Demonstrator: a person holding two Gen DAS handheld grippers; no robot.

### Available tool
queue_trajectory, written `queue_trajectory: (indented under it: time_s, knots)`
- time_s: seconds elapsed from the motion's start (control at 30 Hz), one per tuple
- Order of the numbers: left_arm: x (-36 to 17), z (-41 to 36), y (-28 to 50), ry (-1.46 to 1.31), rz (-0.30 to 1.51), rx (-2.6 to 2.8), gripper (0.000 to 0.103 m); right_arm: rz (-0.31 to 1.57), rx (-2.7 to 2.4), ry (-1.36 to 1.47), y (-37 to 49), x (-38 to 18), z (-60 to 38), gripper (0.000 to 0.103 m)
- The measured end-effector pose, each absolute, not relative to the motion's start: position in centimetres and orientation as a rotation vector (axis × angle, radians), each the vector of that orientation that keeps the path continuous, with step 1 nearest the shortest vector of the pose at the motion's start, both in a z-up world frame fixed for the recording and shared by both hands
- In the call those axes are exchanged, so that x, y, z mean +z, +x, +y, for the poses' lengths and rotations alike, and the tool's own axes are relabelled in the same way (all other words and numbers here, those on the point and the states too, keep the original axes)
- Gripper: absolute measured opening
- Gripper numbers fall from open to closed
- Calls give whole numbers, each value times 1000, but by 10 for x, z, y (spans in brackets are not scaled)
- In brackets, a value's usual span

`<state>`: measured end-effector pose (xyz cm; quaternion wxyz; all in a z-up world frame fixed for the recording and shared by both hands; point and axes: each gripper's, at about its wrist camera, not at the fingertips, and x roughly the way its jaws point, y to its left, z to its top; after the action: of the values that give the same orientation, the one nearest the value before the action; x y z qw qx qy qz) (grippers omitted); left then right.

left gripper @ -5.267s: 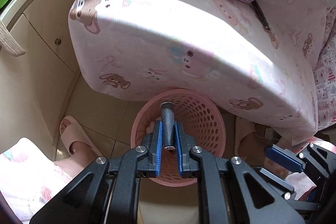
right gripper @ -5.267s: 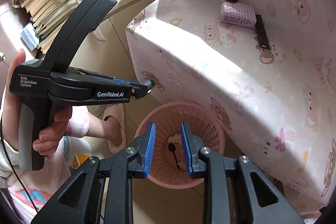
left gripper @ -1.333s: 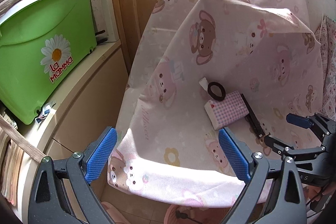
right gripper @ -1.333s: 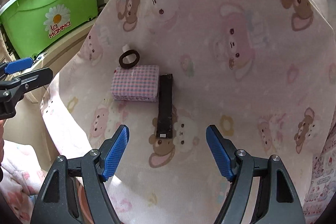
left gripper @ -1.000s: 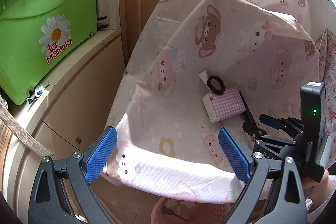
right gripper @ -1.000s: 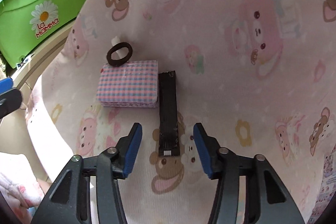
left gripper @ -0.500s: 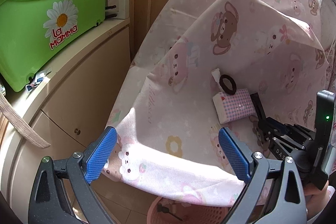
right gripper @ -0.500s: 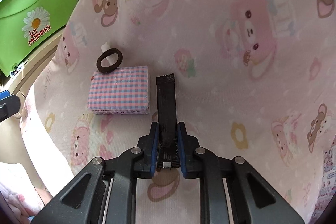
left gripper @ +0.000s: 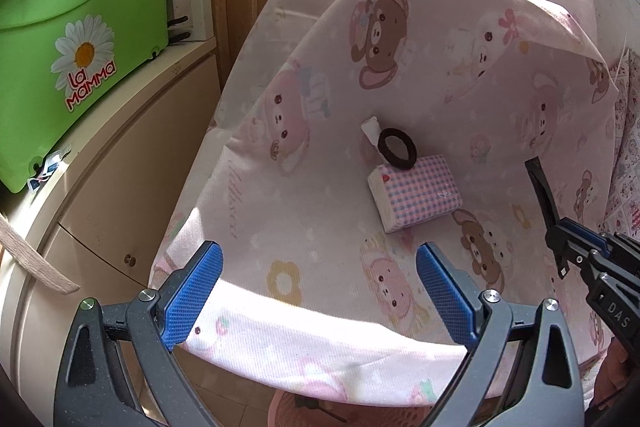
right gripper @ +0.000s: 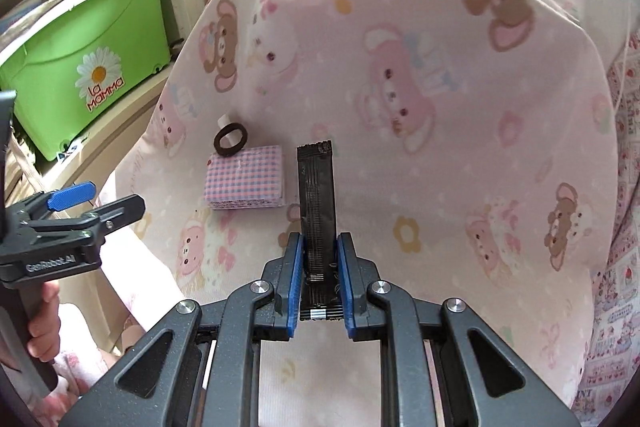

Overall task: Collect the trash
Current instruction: 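Grasp the black strip with the right tool while the left tool grasps the pink checked box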

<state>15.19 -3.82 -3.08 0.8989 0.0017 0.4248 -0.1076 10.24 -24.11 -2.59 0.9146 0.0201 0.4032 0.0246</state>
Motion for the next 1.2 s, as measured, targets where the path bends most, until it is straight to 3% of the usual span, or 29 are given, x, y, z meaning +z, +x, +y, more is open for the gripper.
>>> queue_trajectory:
  time_s: [0.37,1.03,1.13,1.17,1.2]
  knots:
    - [-43,-86,160,1,881,-274,96,860,-90,92,100,-21,-289,18]
    - [-73,-157,210,1,924,-190,96,885,-177,77,107,-34,-292,19]
    - [-72,-156,213,15,913,-172,87,888,-184,63,110,-37,-291,19]
    - [-71,-156,214,7,923,-193,74,889,-188,57,110,-38,-290,19]
    - [-71,-155,215,-3,935,-209,75,890,-189,55,110,-38,-290,19]
